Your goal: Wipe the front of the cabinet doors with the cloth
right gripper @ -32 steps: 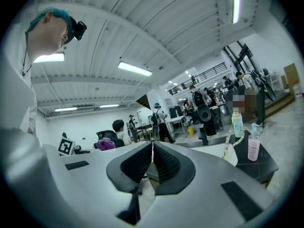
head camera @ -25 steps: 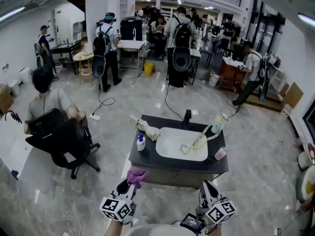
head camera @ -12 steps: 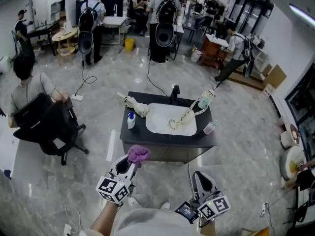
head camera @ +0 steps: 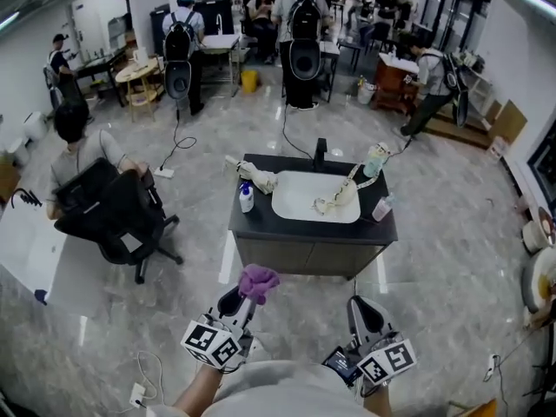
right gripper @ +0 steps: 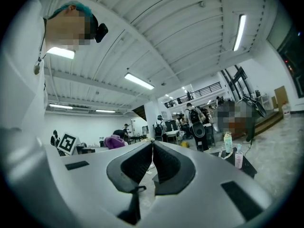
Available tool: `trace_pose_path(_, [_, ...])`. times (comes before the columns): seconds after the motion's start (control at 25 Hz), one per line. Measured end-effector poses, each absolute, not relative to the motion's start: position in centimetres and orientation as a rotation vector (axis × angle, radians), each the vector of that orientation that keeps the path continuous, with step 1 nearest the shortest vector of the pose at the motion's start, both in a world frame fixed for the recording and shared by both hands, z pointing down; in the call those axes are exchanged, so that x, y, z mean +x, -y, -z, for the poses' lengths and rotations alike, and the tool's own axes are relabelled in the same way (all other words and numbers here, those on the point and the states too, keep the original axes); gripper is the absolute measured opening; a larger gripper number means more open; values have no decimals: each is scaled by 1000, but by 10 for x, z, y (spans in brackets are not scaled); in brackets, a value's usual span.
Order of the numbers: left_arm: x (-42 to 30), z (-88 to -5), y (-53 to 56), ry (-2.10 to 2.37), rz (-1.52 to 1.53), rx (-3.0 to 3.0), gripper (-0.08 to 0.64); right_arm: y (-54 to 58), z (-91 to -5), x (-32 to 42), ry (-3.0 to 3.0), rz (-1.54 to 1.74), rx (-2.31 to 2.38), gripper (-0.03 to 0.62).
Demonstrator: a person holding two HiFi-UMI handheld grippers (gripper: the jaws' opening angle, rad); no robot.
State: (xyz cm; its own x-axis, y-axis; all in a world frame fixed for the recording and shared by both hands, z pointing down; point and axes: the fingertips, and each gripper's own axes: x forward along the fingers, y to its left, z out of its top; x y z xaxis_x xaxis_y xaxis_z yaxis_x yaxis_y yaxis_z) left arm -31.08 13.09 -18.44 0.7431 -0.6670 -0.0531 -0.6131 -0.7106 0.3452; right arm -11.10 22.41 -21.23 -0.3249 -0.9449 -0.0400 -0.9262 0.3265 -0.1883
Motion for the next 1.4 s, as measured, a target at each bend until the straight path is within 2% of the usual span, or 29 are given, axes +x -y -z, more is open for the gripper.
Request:
trace_pose_path(0.28, [-273, 206, -220, 1031, 309, 2603, 78, -289, 192, -85, -2524, 252, -1695, 28])
trace_pose_path(0.48, [-277, 193, -276, 1111, 192, 2583, 78, -322, 189, -84, -2568, 264, -1591, 28])
trace_pose_path(0.72, [-294, 188, -286, 1157, 220, 2557, 78, -341, 185, -87, -2542, 240, -1602, 28])
trace_pose_path(1.0, [-284, 204, -299, 932, 304, 2626, 78, -378, 186, -84, -2395, 243, -1832, 28])
trace_pose_path(1.2, [-327, 219, -298, 865, 264, 2743, 78, -385, 217, -119, -2258, 164, -1911, 28])
trace_pose_path(1.4, [-385, 178, -290, 864, 201, 2711, 78, -393, 193, -159, -2223, 204, -2000, 28])
